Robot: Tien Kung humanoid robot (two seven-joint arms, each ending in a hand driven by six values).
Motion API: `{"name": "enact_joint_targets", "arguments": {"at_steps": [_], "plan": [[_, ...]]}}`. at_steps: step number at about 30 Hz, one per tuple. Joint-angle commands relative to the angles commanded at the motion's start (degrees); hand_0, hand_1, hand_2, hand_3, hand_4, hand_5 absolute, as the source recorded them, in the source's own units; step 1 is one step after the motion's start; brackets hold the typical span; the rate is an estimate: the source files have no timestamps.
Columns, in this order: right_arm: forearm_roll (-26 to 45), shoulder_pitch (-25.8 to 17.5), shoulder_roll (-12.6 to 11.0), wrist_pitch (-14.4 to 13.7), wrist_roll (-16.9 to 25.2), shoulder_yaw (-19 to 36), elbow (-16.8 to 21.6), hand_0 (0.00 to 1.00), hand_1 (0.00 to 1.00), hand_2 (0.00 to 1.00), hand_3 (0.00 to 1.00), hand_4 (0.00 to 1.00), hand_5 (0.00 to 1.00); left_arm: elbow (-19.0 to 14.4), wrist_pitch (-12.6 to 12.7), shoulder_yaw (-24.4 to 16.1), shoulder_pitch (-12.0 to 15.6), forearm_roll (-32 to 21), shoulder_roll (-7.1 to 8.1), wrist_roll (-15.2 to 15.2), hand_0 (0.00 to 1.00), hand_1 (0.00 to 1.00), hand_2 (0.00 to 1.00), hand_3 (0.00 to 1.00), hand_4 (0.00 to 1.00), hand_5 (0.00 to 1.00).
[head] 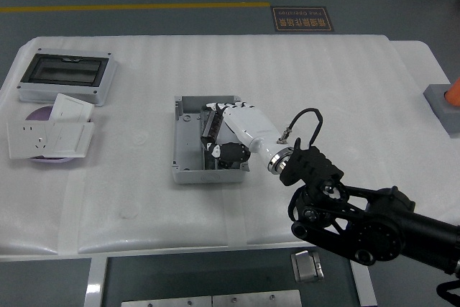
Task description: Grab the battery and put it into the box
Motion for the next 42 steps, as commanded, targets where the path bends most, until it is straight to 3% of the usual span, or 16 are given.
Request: {"name": "enact_joint_targets", "arguments": {"at_steps": [6, 14, 21, 22, 25, 29, 34, 42], "plan": [[0.7, -0.1, 0.0, -0.2, 0.3, -0.8, -2.3, 0.998, 0.906, 0.95, 0.998, 0.636, 0.309, 0.0, 0.0, 0.0, 0.0, 0.0, 0.02, 0.0, 0.536, 0.604, 0.494, 0.57, 0.562, 0.025], [0.2, -0.5, -0.1, -0.1, 0.3, -0.3, -2.1, 0.998, 0.911, 0.95, 0.998, 0.628, 0.296, 0.0, -0.1, -0.1, -0.1, 0.1, 0.01, 0.1, 0.536, 0.605, 0.493, 0.569, 0.562, 0.024], [-3.9, -2.8, -3.3, -0.9, 0.4, 8.1, 2.9, 0.998, 0.91, 0.947, 0.998, 0.59, 0.273, 0.0, -0.3, -0.4, -0.2, 0.3, 0.03, 0.2, 0.536, 0.604, 0.493, 0.569, 0.561, 0.025], [-4.6, -3.5, -4.2, -1.1, 0.5, 9.9, 3.9, 0.998, 0.909, 0.945, 0.998, 0.641, 0.313, 0.0, -0.3, -0.5, -0.2, 0.4, 0.1, 0.2, 0.536, 0.604, 0.493, 0.568, 0.561, 0.024], [-5.1, -5.9, -6.6, -1.9, 1.1, 15.3, 6.7, 0.998, 0.909, 0.945, 0.998, 0.641, 0.313, 0.0, -0.3, -0.7, -0.3, 0.7, 0.35, 0.2, 0.536, 0.604, 0.493, 0.568, 0.561, 0.024], [-1.3, -10.1, -9.1, -4.5, 4.3, 23.1, 8.9, 0.998, 0.907, 0.938, 0.998, 0.644, 0.313, -0.1, -0.4, -1.0, -0.2, 1.0, 0.72, 0.3, 0.536, 0.603, 0.493, 0.568, 0.562, 0.024], [7.6, -15.7, -10.3, -7.3, 10.6, 32.7, 8.4, 0.998, 0.893, 0.925, 0.998, 0.646, 0.313, -0.1, -0.3, -0.9, 0.2, 1.1, 0.87, 0.2, 0.536, 0.603, 0.492, 0.567, 0.572, 0.02], [24.7, -21.3, -9.9, -6.1, 22.1, 44.8, 6.5, 0.998, 0.879, 0.901, 0.998, 0.648, 0.305, 0.0, 0.9, 0.1, 1.1, 0.6, 0.31, -1.0, 0.536, 0.603, 0.492, 0.566, 0.577, 0.02]]}}
